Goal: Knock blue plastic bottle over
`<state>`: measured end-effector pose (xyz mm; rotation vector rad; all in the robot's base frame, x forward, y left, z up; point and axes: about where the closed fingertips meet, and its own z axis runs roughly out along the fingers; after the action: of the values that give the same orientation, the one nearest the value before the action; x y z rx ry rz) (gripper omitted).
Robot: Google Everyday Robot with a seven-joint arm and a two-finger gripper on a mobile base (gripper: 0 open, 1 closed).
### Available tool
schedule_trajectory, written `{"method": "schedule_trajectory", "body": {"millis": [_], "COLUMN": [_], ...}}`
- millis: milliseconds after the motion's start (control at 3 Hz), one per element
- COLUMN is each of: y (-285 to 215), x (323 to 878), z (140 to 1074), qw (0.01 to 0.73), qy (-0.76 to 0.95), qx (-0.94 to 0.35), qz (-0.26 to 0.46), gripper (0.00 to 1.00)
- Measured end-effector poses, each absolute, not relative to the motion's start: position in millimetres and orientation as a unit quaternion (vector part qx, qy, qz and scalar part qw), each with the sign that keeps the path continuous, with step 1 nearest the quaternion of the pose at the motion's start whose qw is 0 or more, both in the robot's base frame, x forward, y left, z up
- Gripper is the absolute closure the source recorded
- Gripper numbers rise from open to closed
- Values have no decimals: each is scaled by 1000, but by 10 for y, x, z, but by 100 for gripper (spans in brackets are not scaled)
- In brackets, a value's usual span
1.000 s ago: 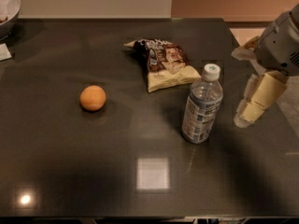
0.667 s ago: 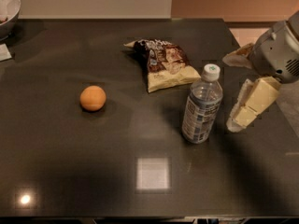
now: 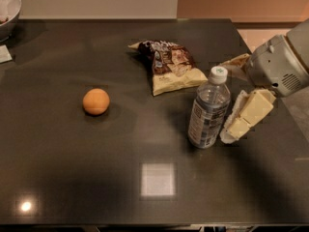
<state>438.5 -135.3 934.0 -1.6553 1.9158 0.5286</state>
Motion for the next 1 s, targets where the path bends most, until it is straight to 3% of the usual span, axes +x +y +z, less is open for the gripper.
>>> {"method": "schedule_trajectory", "body": {"millis": [333,1000], "y": [-1280,-1243], "x": [4398,4431], "z": [9279,9300], "qw": [285,294], "qy": [705,703], "qx": [-616,-610], "qz": [205,218], "gripper": [18,64]}}
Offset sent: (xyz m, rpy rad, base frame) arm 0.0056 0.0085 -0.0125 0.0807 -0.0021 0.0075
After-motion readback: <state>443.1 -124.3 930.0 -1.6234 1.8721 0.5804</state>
